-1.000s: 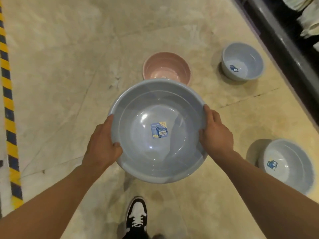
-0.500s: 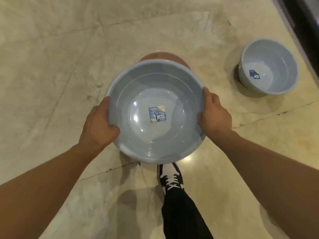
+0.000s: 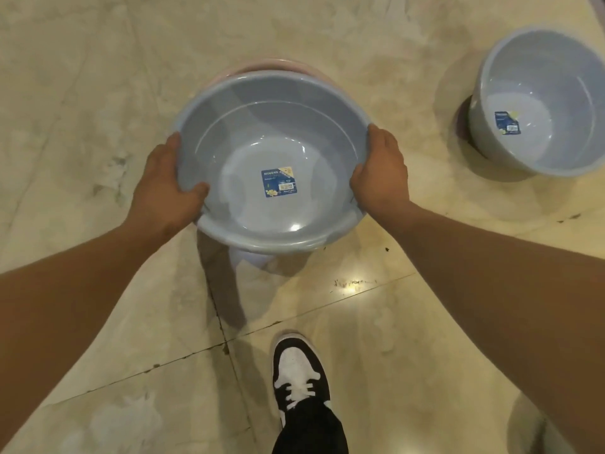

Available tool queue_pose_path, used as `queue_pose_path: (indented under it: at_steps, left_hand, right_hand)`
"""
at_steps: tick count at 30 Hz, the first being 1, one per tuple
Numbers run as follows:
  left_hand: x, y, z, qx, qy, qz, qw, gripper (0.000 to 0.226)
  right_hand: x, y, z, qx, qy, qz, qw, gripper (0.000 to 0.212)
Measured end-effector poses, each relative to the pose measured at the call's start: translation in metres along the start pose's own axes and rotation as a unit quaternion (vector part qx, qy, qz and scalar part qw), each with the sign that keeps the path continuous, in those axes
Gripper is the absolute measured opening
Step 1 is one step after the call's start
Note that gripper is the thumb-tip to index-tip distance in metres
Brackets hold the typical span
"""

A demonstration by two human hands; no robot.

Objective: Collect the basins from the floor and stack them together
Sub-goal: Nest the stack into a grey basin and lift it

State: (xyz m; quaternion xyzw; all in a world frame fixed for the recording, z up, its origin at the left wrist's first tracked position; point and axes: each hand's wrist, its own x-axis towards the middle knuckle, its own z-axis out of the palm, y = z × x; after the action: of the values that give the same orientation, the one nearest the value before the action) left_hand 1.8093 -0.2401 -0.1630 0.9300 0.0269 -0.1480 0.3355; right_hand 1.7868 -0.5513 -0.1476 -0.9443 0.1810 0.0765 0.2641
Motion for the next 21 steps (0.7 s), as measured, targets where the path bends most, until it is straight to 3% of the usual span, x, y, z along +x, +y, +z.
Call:
queue_pose_path:
  at_steps: [3, 8, 12, 21]
  left_hand:
    - [0.016, -0.011, 0.01, 0.055, -0.002, 0.004, 0.998, 0.09]
    - [0.019, -0.028, 0.034, 0.161, -0.098, -0.037, 0.981, 0.11]
    - [-0.036, -0.028, 0.048, 0.168, -0.115, -0.024, 0.979, 0.111]
    - [-0.181, -0.004, 0.084, 0.19, -0.288, -0.013, 0.939, 0.1]
  right_hand:
    - [0.019, 0.005, 0.01, -0.022, -0.02, 0.0, 1.0, 0.068]
    - [0.027, 0.024, 0.031, -0.1, -0.1, 0.002, 0.99, 0.09]
    - [-0.022, 0.055, 0.033, -0.116, -0.113, 0.041, 0.986, 0.09]
    - [-0.182, 0.135, -0.018, -0.119, -0.238, 0.18, 0.947, 0.085]
